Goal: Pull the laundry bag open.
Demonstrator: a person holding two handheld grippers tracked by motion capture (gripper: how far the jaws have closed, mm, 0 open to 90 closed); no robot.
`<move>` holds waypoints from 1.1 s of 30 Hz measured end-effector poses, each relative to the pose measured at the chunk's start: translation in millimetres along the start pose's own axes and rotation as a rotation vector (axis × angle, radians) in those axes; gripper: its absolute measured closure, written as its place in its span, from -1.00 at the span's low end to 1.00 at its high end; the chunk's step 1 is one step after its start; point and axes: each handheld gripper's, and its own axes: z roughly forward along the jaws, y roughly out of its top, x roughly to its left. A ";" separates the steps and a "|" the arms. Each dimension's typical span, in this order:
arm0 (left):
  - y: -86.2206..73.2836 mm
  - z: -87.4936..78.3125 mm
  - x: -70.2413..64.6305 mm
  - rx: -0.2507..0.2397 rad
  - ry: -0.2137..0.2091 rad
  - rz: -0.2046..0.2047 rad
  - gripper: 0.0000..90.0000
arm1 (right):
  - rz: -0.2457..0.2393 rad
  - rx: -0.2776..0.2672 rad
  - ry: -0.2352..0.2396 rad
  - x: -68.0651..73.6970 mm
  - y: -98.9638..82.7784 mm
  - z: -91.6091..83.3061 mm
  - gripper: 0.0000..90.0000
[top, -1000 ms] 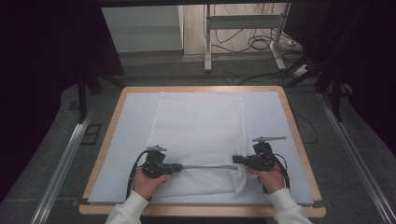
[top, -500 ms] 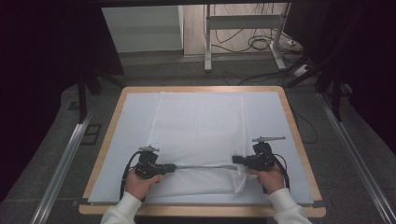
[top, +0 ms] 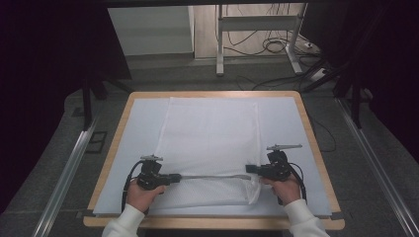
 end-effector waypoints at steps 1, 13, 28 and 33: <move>-0.7 -1.5 1.5 -0.001 0.001 -0.003 0.92 | -0.001 0.001 0.000 0.1 0.0 -0.2 0.98; -7.5 -14.1 12.4 -0.009 0.015 -0.022 0.92 | -0.002 0.004 -0.001 0.4 -0.2 0.5 0.98; -17.7 -34.2 27.2 -0.038 0.042 -0.054 0.92 | 0.000 0.002 -0.005 -0.9 -0.4 0.5 0.98; -19.2 -38.1 31.7 -0.043 0.046 -0.062 0.92 | 0.002 0.002 -0.005 -1.0 -0.3 0.4 0.98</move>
